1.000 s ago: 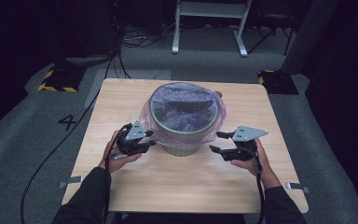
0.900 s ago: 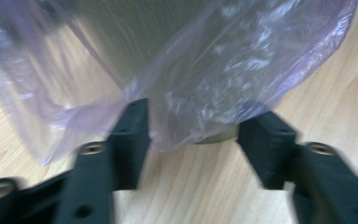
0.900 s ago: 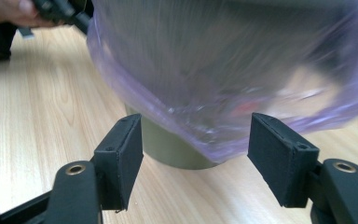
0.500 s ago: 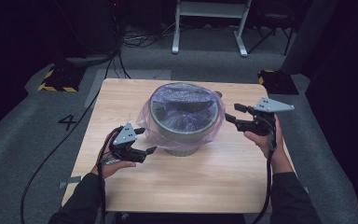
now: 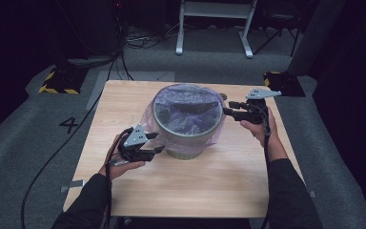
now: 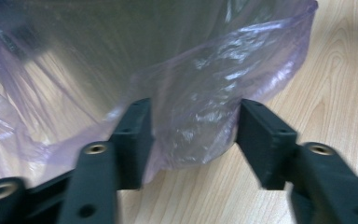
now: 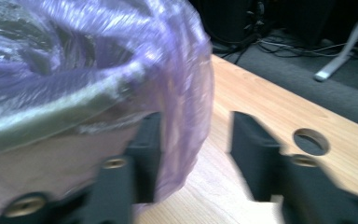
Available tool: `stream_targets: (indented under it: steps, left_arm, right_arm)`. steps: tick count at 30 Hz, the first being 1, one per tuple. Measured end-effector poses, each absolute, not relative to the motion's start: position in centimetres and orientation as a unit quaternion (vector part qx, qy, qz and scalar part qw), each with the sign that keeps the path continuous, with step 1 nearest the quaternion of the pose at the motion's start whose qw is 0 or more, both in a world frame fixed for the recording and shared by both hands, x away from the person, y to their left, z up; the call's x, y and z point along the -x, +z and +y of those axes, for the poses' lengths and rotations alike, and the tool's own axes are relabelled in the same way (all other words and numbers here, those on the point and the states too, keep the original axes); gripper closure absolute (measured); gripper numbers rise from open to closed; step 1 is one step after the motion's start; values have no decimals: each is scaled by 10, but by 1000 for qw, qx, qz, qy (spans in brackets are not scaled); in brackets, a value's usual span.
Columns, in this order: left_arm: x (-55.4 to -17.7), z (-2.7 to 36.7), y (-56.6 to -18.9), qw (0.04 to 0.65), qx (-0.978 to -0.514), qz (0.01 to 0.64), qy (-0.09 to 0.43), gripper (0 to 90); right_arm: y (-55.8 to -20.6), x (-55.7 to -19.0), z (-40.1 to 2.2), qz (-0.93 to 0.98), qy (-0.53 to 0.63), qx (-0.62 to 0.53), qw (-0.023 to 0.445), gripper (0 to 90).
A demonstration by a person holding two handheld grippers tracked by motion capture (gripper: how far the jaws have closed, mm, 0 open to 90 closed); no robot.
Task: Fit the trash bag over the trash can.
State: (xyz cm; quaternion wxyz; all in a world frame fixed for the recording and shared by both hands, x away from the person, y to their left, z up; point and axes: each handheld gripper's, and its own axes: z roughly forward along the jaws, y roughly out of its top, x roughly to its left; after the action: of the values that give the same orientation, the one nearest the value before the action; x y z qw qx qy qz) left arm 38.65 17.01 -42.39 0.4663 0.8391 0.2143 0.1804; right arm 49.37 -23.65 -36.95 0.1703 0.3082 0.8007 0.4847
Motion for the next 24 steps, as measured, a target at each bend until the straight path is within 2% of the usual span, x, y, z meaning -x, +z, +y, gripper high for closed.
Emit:
stream_targets:
  steps: [2, 4, 8, 9, 18, 24]
  left_arm:
    - [-389, 170, -425, 465, -843, 207, 175, 583]
    - [-391, 169, -426, 464, -845, 203, 170, 661]
    - [-394, 170, -427, 466, -844, 199, 175, 846]
    - [-395, 170, -427, 464, -845, 200, 177, 882]
    - [-404, 168, -439, 438, -860, 203, 165, 899]
    - [-411, 169, -457, 413, -872, 216, 149, 899]
  right_arm:
    - [-372, -496, -235, 801, 479, -312, 178, 738]
    - [-374, -498, -234, 797, 485, -310, 183, 797]
    - [-379, -502, -229, 785, 496, -317, 192, 900]
    - [-381, -503, -227, 784, 496, -321, 194, 900]
    - [-399, -514, -219, 772, 480, -364, 202, 900]
    - [-424, -518, -220, 777, 457, -393, 182, 900]
